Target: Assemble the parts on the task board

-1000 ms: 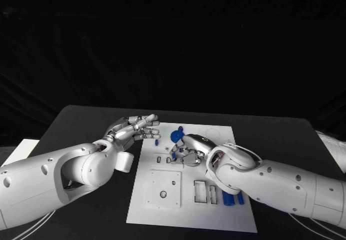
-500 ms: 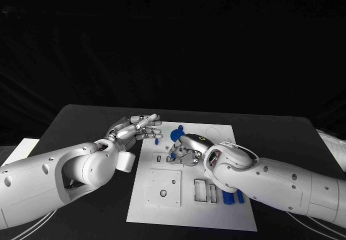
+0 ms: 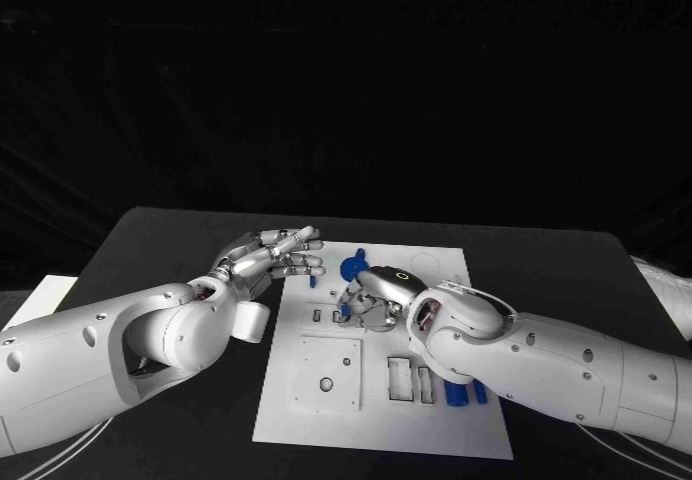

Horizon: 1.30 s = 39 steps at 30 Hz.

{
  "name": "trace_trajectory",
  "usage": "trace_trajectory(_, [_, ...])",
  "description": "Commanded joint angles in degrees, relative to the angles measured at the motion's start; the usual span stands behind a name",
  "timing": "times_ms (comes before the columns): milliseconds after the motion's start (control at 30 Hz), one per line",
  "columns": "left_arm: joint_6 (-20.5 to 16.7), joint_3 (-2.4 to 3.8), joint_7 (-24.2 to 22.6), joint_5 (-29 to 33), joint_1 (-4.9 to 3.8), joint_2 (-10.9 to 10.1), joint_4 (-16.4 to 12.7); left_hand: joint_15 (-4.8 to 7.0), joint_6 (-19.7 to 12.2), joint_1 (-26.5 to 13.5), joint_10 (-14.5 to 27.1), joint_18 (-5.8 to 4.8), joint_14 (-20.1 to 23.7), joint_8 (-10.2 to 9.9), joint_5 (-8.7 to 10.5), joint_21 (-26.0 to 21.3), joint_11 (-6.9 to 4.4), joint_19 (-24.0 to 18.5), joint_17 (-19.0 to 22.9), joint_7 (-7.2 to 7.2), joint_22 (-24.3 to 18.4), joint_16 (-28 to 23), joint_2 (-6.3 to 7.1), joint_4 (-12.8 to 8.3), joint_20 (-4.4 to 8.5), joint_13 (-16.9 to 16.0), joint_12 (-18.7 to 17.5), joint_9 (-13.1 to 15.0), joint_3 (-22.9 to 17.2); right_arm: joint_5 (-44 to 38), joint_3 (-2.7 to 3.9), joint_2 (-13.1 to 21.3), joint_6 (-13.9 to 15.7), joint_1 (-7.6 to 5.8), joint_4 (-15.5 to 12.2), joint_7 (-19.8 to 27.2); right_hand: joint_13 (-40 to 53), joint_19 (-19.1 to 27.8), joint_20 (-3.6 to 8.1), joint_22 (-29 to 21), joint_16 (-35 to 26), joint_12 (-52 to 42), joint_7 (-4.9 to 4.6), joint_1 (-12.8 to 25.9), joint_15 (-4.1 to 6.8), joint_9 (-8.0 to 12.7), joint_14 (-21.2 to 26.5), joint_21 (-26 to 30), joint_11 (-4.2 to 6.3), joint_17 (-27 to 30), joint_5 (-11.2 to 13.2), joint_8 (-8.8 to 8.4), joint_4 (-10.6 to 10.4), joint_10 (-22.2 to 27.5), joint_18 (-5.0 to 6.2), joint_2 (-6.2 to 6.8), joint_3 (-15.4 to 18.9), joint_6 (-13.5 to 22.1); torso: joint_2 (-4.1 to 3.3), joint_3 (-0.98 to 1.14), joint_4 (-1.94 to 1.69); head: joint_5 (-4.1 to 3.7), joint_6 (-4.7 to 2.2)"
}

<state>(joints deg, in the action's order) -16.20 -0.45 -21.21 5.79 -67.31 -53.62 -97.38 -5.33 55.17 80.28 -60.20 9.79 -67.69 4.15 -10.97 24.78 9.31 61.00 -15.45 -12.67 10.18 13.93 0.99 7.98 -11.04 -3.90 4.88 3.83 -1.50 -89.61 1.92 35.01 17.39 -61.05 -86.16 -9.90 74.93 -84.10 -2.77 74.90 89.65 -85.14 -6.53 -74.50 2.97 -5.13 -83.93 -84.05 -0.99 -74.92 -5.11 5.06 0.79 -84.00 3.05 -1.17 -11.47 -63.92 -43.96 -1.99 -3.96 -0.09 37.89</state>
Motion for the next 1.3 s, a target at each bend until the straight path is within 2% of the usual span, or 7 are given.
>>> trace_trajectory(33, [1.3,0.03,-0.2,0.2,-0.02,0.0,-0.2,-0.04,-0.1,0.5,0.3,0.59,0.3,-0.2,0.32,0.3,0.05,-0.2,-0.1,-0.39,-0.1,-0.3,-0.13,-0.2,0.01,0.0,-0.3,0.0,0.0,-3.4,-0.31,0.2,-1.7,0.47,0.1,-1.5,12.2,-1.1,-0.13,1.6,0.4,0.4,0.4,-0.1,-0.13,0.2,-6.1,0.4,-0.31,-15.1,0.0,-0.36,0.4,-3.6,-0.33,0.56,-0.1,-0.2,0.04,-0.01,0.01,-0.03,0.04])
trace_trajectory(367, [1.3,0.03,-0.1,0.2,-0.02,0.0,-0.1,-0.04,-0.1,0.5,0.3,0.59,0.3,-0.2,0.32,0.3,0.05,-0.2,-0.1,-0.39,-0.1,-0.3,-0.13,-0.2,0.01,0.0,-0.3,0.0,0.0,-4.6,-0.32,0.4,-1.3,0.58,0.1,-1.4,11.9,-1.1,-0.47,1.6,0.4,1.0,-0.1,0.4,-0.52,0.6,-6.1,0.4,-0.75,-15.1,0.1,-1.0,0.4,-3.3,-0.33,1.28,-0.1,0.6,-0.02,0.04,-0.01,-0.09,0.04])
trace_trajectory(500, [1.3,0.03,-0.1,0.2,-0.02,0.0,0.0,-0.04,-0.1,0.5,0.3,0.59,0.3,-0.2,0.32,0.3,0.05,-0.2,-0.1,-0.39,-0.1,-0.3,-0.13,-0.2,0.01,0.0,-0.3,0.0,0.0,-4.7,-0.32,0.4,-1.3,0.58,0.1,-1.4,11.7,-1.0,-0.64,1.5,0.4,1.4,-0.29,0.8,-0.69,0.7,-6.1,0.5,-0.93,-15.1,0.3,-1.17,0.3,-3.1,-0.31,1.76,0.1,0.9,0.02,-0.01,0.01,-0.1,0.01])
trace_trajectory(667, [1.3,0.02,-0.1,0.2,-0.01,0.0,0.0,-0.04,-0.1,0.5,0.3,0.59,0.3,-0.2,0.32,0.3,0.05,-0.2,-0.1,-0.39,-0.1,-0.3,-0.13,-0.2,0.01,0.0,-0.3,0.0,0.0,-4.8,-0.33,0.3,-1.2,0.59,0.1,-1.6,10.7,-1.0,-1.04,1.4,0.4,3.3,-0.86,2.2,-1.13,1.3,-6.1,0.5,-1.45,-15.1,0.7,-1.54,-0.3,-2.2,-0.29,3.16,1.1,2.4,0.01,0.01,0.0,-0.18,-0.02])
trace_trajectory(867, [1.4,0.02,0.0,0.2,-0.01,0.0,0.0,-0.04,-0.1,0.5,0.3,0.59,0.3,-0.2,0.32,0.3,0.05,-0.2,-0.1,-0.39,-0.1,-0.3,-0.13,-0.2,0.01,0.0,-0.3,0.0,0.0,-4.8,-0.34,0.2,-0.4,0.58,0.1,-1.6,9.0,-0.9,-1.49,1.3,0.4,6.3,-1.31,3.1,-1.55,1.5,-6.1,0.6,-1.9,-15.1,1.0,-1.51,-1.0,-0.6,-0.26,4.2,2.2,4.5,0.0,-0.01,0.0,-0.29,-0.05])
trace_trajectory(1133, [1.5,0.02,0.1,0.2,-0.01,0.0,0.0,-0.04,-0.1,0.5,0.3,0.59,0.3,-0.2,0.32,0.3,0.05,-0.2,-0.1,-0.39,-0.1,-0.3,-0.13,-0.2,0.01,0.0,-0.3,0.0,0.0,-4.8,-0.35,0.1,3.0,0.58,-0.1,-1.2,8.3,-0.9,-1.73,1.2,0.4,7.2,-1.46,3.8,-1.74,1.4,-6.1,0.7,-2.08,-15.1,1.3,-1.39,-2.0,-0.1,-0.23,5.05,3.5,5.6,0.0,-0.02,-0.03,-0.42,-0.14])
trace_trajectory(1300, [1.6,0.02,0.2,0.2,-0.01,0.0,0.1,-0.04,-0.1,0.5,0.3,0.59,0.3,-0.2,0.32,0.3,0.05,-0.2,-0.1,-0.39,-0.1,-0.3,-0.13,-0.2,0.01,0.0,-0.3,0.0,0.0,-4.5,-0.35,0.2,7.1,0.59,-0.4,0.0,7.9,-0.8,-1.82,1.1,0.4,7.7,-1.5,4.6,-1.81,1.4,-6.1,0.7,-2.14,-15.1,1.7,-1.3,-3.4,0.2,-0.21,5.91,4.9,6.0,0.01,0.01,-0.03,-0.39,-0.19])
